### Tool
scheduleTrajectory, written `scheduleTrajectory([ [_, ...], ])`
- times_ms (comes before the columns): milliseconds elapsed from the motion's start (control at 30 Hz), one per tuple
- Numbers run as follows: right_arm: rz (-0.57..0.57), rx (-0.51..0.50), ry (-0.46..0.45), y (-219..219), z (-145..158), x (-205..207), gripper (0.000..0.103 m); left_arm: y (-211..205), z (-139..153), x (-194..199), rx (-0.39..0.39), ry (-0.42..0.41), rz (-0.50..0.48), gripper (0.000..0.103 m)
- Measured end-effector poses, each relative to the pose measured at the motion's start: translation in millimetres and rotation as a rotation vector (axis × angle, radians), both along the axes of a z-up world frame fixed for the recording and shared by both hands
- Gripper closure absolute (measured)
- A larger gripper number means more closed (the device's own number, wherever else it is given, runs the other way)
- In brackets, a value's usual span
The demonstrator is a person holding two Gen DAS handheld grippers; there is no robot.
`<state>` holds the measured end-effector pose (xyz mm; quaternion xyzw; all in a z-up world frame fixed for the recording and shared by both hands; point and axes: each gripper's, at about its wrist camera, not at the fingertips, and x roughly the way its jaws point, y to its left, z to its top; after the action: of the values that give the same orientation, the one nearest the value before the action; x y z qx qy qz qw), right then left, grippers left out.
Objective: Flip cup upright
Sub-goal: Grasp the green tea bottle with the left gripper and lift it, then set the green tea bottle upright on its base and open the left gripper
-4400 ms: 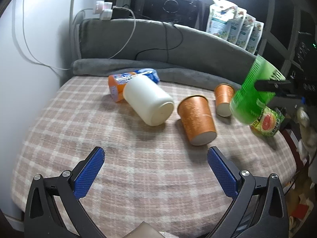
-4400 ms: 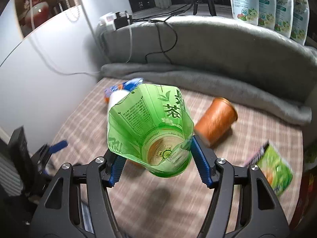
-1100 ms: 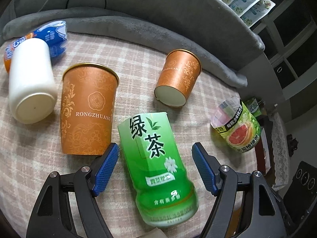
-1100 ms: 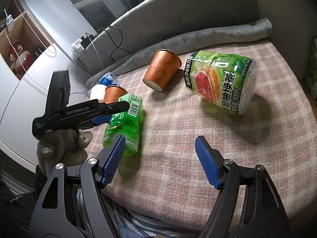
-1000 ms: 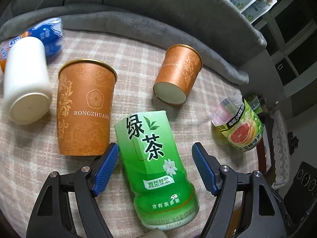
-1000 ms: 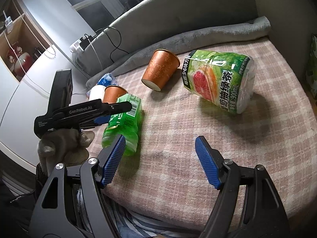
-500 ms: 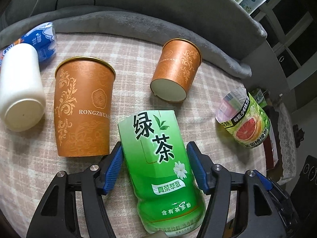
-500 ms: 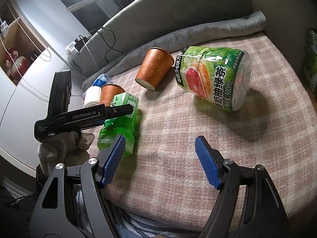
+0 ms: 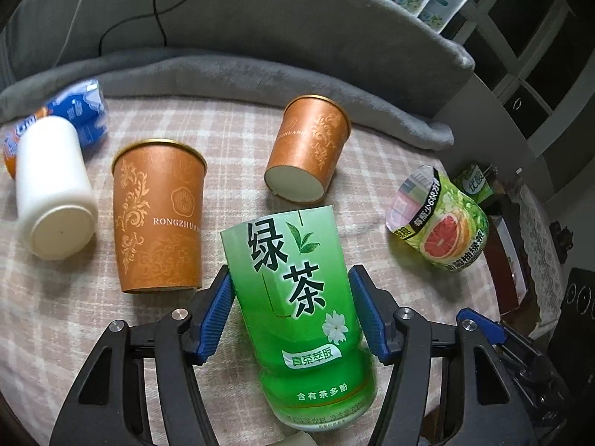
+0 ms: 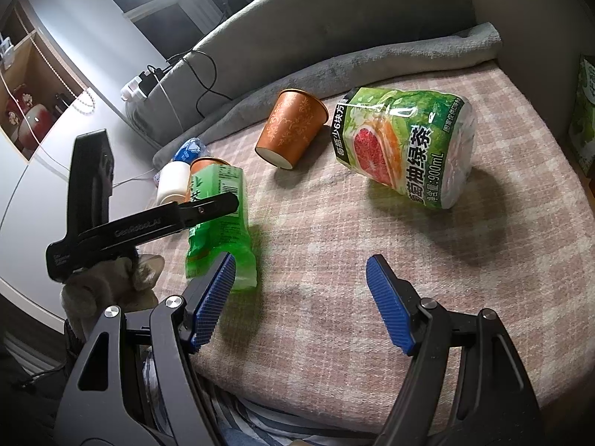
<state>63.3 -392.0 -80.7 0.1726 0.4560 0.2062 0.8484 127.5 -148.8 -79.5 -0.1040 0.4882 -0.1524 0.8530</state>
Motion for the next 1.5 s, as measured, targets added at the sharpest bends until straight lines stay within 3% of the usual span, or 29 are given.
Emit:
scheduleTrajectory([
  [700,-0.020,-0.012,-0.026,7,5,-4,0.027,-4,22,-24,0.034,-0.174,-0.025,0.046],
  [900,-0.027,-0.008,-0.027,7,6,-5,0.027,-9,29,-22,0.069,-0.270,-0.017,0.047],
  [1500,-0.041,-0.005,-0.037,8,9,-10,0.027,-7,29,-51,0.080,-0.301,-0.038,0.048],
])
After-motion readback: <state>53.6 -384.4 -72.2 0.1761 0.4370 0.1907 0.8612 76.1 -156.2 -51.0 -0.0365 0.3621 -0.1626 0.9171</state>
